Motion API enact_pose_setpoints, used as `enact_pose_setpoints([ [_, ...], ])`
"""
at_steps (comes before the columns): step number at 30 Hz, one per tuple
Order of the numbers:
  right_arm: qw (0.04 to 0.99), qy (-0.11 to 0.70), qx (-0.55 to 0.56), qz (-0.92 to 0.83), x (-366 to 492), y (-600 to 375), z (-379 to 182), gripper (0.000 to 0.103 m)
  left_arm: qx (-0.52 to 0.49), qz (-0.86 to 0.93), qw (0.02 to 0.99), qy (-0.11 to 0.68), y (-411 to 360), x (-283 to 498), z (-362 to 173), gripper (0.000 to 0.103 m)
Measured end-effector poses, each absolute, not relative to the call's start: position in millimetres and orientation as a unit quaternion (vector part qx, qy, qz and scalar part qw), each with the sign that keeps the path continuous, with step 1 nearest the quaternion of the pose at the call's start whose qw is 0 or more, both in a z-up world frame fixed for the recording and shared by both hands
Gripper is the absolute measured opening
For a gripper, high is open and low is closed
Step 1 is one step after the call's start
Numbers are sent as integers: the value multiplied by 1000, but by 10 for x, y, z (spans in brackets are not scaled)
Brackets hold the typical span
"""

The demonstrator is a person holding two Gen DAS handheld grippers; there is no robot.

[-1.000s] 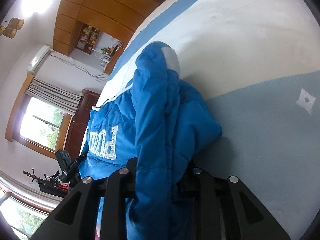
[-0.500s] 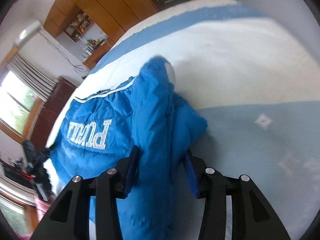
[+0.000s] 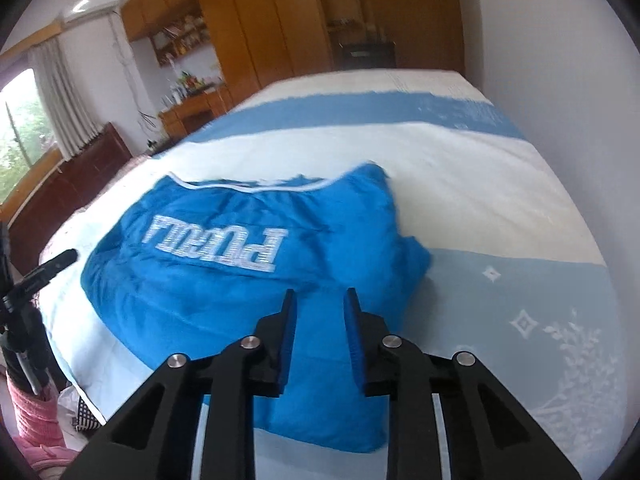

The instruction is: Fold large clothes

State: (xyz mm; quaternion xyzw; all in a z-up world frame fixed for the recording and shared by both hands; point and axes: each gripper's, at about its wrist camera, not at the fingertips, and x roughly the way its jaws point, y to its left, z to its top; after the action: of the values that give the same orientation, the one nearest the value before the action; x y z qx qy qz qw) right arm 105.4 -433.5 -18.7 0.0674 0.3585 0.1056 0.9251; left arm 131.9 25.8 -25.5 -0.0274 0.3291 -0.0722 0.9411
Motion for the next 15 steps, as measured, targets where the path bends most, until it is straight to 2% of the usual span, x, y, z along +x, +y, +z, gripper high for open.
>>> enact_pose_setpoints([
  [6, 928, 350, 76, 103, 1083, -4179, -472, 21, -14, -70, 933, 353, 68, 1433, -544, 61],
  [15, 929, 363, 24, 72, 1169, -3972, -822, 18, -4, -68, 927, 370, 75, 1480, -819, 63],
])
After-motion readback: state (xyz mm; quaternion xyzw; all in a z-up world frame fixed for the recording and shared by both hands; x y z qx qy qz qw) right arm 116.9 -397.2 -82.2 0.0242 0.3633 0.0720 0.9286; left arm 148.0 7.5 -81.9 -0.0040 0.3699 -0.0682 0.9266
